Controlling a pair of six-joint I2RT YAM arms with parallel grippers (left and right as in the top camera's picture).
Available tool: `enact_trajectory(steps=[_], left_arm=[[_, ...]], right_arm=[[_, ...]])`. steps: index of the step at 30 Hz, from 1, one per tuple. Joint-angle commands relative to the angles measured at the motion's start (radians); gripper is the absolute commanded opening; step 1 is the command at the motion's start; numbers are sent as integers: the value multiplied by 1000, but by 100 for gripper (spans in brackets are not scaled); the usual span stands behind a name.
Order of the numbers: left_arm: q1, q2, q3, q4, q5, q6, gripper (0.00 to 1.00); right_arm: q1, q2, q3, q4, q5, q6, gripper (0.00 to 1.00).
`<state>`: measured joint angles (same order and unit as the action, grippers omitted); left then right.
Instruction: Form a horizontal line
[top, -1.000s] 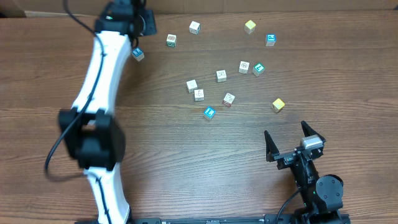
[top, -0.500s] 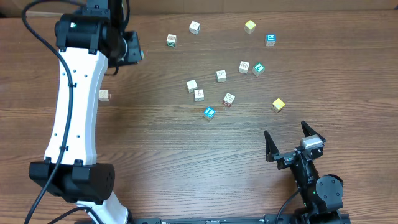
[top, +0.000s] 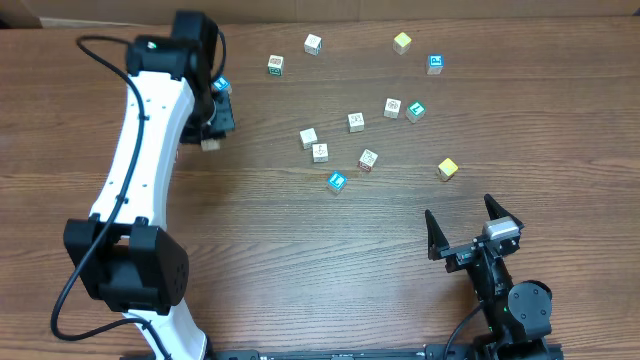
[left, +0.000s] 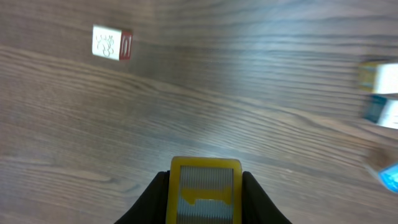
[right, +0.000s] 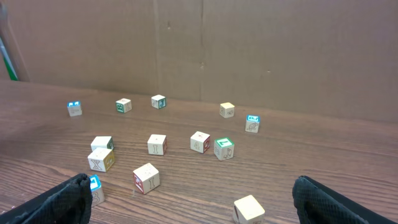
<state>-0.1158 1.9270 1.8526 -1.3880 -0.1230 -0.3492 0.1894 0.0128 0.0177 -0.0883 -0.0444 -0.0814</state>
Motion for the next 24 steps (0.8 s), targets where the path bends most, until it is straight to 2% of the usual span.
enact_trajectory(steps=[1, 13, 17, 24], left_arm=[[5, 13, -109, 48, -73, -58, 6], [6, 14, -454, 424, -132, -55, 9], [6, 14, -506, 525, -180, -54, 10], [6, 14, -550, 663, -256, 23, 12]], right_arm=[[-1, -11, -10, 7, 2, 6, 100], [-1, -11, -10, 7, 2, 6, 100], [-1, -11, -10, 7, 2, 6, 100], [-1, -11, -10, 7, 2, 6, 100]])
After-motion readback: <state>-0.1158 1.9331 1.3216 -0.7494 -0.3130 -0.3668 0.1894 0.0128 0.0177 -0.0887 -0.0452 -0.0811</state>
